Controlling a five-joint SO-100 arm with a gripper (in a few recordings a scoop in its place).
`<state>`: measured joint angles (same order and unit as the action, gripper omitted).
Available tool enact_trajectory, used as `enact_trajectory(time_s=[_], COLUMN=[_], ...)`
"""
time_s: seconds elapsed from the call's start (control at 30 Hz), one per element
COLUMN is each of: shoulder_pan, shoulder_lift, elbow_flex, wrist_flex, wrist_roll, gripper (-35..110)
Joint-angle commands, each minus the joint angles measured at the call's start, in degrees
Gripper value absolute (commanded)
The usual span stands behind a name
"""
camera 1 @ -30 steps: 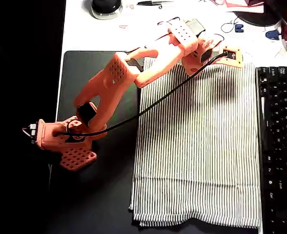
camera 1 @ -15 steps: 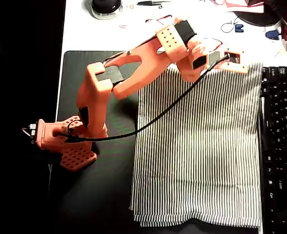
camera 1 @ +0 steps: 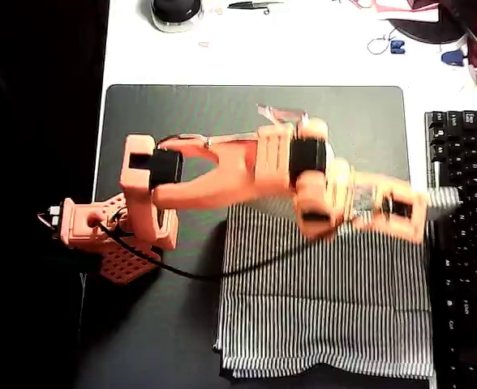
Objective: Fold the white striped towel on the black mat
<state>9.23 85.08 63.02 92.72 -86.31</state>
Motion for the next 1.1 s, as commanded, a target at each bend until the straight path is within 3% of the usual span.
enact_trajectory(time_s=[0.0, 0.33, 0.6, 0.83, 0.93, 1.07], shoulder_pan=[6.3, 16.0, 18.9, 20.8, 22.0, 24.0], shoulder_lift=[-1.0, -9.2, -9.8, -10.8, -12.0, -14.2], elbow_flex=[-0.9, 0.8, 2.1, 10.4, 11.7, 7.6], wrist_flex=[-2.2, -10.5, -9.7, -18.8, -22.5, -20.0], wrist_roll=[-3.7, -9.3, -11.1, -12.2, -13.9, -15.7], gripper=[0, 0, 0, 0, 8, 11])
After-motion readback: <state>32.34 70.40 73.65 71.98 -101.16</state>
